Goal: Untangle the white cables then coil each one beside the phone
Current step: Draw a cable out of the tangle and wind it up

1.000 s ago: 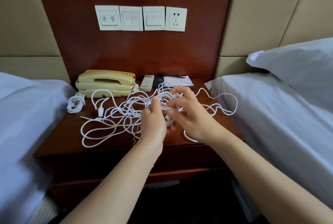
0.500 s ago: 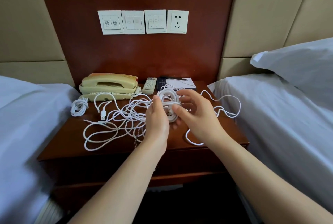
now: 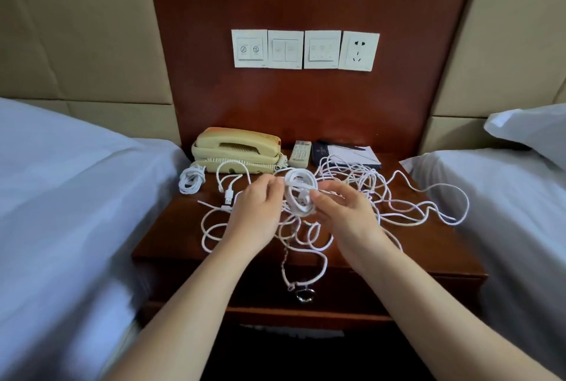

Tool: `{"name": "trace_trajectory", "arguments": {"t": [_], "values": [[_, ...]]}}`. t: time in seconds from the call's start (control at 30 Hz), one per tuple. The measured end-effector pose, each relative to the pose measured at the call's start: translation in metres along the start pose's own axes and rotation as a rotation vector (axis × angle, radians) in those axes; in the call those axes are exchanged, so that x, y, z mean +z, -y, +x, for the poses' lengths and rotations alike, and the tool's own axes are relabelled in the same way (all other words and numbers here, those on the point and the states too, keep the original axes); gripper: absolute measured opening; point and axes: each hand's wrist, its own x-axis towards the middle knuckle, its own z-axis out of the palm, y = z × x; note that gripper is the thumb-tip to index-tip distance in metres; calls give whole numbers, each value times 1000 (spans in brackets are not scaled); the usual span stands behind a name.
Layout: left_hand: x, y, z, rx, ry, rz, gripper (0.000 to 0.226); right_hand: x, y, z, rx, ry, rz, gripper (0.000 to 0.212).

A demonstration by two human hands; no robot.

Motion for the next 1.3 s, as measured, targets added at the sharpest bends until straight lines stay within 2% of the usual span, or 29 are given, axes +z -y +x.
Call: {"name": "trace_trajectory", "arguments": {"t": [0.23,0.33,0.53,0.63,0.8,1.0,1.13,1.3], "values": [[-52,88,34,-186,-155,141,29,72,-15,23,184,57,96,6],[-65,123,45,-240,-170,218,32,117,-26,45,242,54,101,9],[-69,156,55,-199,-179,193,36,194,-58,93,323,6,161,10],[-68,161,63,-191,-164,242,42,204,-79,112,302,-97,165,14],[-65,168,79,-231,-114,286,49,186,-94,126,229,-238,-35,15],[-62,165,86,-247,-101,276,49,163,-89,131,76,-193,-347,27],[-62,161,84,-237,-101,340,49,159,-90,134,84,-186,-650,24],[-62,161,84,-228,-95,345,50,157,-91,130,96,-66,-815,24]]}}
